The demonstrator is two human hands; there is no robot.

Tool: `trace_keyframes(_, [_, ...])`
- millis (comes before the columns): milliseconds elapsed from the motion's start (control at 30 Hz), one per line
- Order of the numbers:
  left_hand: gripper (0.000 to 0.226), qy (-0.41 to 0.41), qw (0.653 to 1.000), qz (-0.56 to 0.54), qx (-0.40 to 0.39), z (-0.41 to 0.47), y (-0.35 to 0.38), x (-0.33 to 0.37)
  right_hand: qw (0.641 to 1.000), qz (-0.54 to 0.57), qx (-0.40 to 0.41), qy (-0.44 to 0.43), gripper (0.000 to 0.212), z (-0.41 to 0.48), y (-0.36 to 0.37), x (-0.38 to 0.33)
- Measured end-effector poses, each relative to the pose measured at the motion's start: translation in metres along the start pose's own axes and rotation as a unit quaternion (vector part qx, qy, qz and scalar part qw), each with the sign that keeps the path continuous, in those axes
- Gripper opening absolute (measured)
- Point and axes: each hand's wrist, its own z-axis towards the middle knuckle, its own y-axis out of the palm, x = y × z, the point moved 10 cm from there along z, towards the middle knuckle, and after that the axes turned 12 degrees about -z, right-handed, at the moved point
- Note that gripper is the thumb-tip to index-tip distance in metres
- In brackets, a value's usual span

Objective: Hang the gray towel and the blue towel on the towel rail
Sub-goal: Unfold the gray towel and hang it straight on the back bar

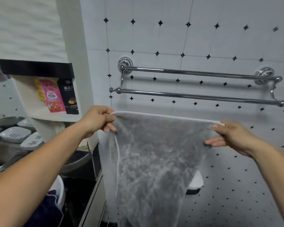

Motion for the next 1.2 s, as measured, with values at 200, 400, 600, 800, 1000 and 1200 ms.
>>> trace_keyframes(200, [0.009,-0.013,0.999,-0.024,0.018,0.002,0.008,0.006,0.999,-0.01,-0.038,-0.017,0.03,0.003,0.003,-0.009])
trace_keyframes(400, [0.008,0.023,0.997,-0.055,0.048,0.002,0.008,0.02,0.996,-0.062,0.019,-0.064,0.017,0.006,-0.021,-0.018])
trace_keyframes(600, [0.013,0.077,0.993,-0.087,-0.002,0.001,0.019,0.052,0.989,0.002,0.1,-0.108,0.011,0.019,-0.057,-0.033])
trace_keyframes(800, [0.004,0.013,0.994,-0.057,0.09,0.015,0.022,0.006,0.994,0.018,0.109,-0.021,0.01,0.046,-0.038,0.007])
trace_keyframes(1000, [0.011,-0.002,0.945,-0.257,0.204,0.05,0.022,-0.01,0.94,0.276,0.199,0.031,0.03,0.086,-0.04,0.009])
trace_keyframes(1200, [0.022,0.074,0.844,-0.51,0.15,0.103,0.041,0.006,0.853,0.466,0.222,-0.078,0.021,0.127,-0.048,-0.027])
